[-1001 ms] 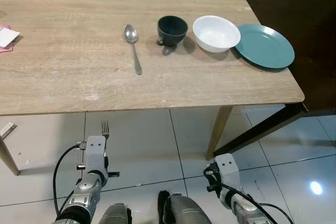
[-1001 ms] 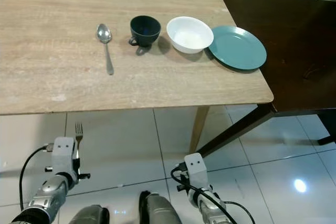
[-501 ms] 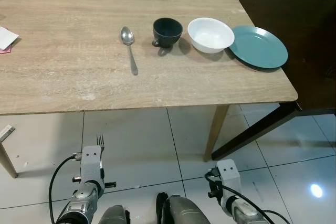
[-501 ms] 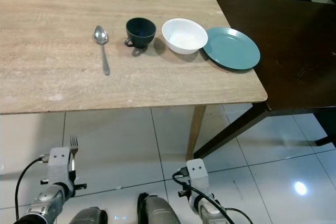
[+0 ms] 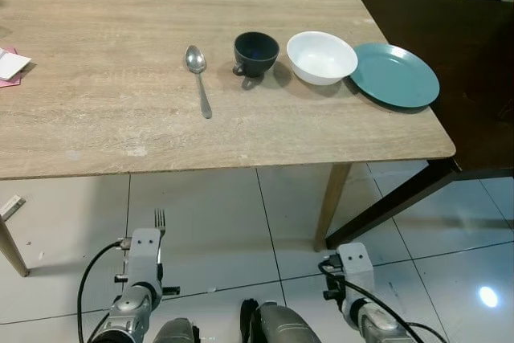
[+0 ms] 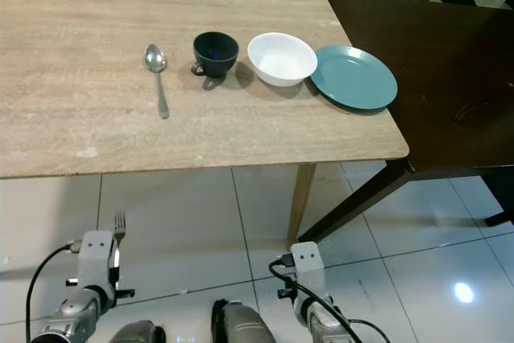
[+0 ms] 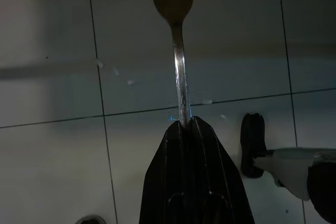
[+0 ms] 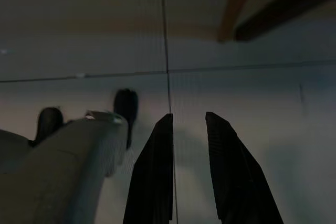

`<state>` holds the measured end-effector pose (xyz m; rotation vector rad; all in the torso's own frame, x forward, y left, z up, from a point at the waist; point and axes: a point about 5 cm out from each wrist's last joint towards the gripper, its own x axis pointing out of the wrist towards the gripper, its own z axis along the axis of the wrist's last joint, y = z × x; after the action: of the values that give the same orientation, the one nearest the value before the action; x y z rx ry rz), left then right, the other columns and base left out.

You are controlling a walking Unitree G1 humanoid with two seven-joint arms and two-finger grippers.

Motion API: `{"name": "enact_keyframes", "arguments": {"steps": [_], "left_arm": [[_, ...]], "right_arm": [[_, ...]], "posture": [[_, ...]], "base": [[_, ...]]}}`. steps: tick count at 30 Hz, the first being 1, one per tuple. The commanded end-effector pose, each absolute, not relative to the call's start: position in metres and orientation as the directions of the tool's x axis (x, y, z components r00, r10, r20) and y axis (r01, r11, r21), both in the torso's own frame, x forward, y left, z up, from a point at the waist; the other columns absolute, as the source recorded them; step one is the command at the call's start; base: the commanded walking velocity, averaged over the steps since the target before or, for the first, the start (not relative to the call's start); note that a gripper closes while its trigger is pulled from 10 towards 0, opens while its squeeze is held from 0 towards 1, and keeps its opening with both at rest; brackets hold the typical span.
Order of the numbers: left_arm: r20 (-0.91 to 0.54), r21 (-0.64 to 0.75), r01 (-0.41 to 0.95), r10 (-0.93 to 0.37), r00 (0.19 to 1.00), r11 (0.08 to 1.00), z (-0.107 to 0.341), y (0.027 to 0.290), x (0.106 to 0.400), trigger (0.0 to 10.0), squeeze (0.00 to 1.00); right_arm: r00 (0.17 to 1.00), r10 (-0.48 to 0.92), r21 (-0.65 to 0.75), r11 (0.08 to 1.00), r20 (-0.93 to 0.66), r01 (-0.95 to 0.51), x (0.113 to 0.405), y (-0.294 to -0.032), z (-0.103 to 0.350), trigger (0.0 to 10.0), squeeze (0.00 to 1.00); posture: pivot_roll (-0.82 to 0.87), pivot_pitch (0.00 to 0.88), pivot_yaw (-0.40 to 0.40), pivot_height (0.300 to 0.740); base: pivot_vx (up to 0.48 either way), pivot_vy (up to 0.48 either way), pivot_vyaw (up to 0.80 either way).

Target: Setting the table

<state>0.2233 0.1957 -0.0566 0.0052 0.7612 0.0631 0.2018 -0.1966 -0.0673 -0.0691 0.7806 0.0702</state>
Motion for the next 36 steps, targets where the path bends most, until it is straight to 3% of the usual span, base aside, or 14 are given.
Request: {"name": "enact_keyframes", "arguments": {"steps": [1, 23, 36], "left_arm": [[-0.706, 0.028, -0.038, 0.047, 0.707, 0.999, -0.06, 0.194, 0.219, 10.0, 0.0], [-0.709, 0.033, -0.036, 0.049, 0.703, 0.999, -0.064, 0.194, 0.212, 10.0, 0.0], [-0.705, 0.016, -0.031, 0.033, 0.709, 0.999, -0.064, 0.188, 0.212, 10.0, 0.0]], "right_arm": [[0.661, 0.006, -0.033, 0.998, -0.75, -0.047, 0.191, -0.202, -0.074, 10.0, 0.0], [0.635, -0.018, 0.001, 1.0, -0.772, 0.029, 0.181, -0.198, -0.081, 10.0, 0.0], [0.611, -0.018, -0.001, 1.0, -0.791, 0.028, 0.175, -0.205, -0.083, 10.0, 0.0]], "posture": [[0.06, 0.083, -0.065, 0.74], [0.06, 0.083, -0.04, 0.74], [0.06, 0.082, -0.063, 0.74]], "base": [[0.0, 0.0, -0.8], [0.0, 0.0, -0.8], [0.0, 0.0, -0.8]]}}
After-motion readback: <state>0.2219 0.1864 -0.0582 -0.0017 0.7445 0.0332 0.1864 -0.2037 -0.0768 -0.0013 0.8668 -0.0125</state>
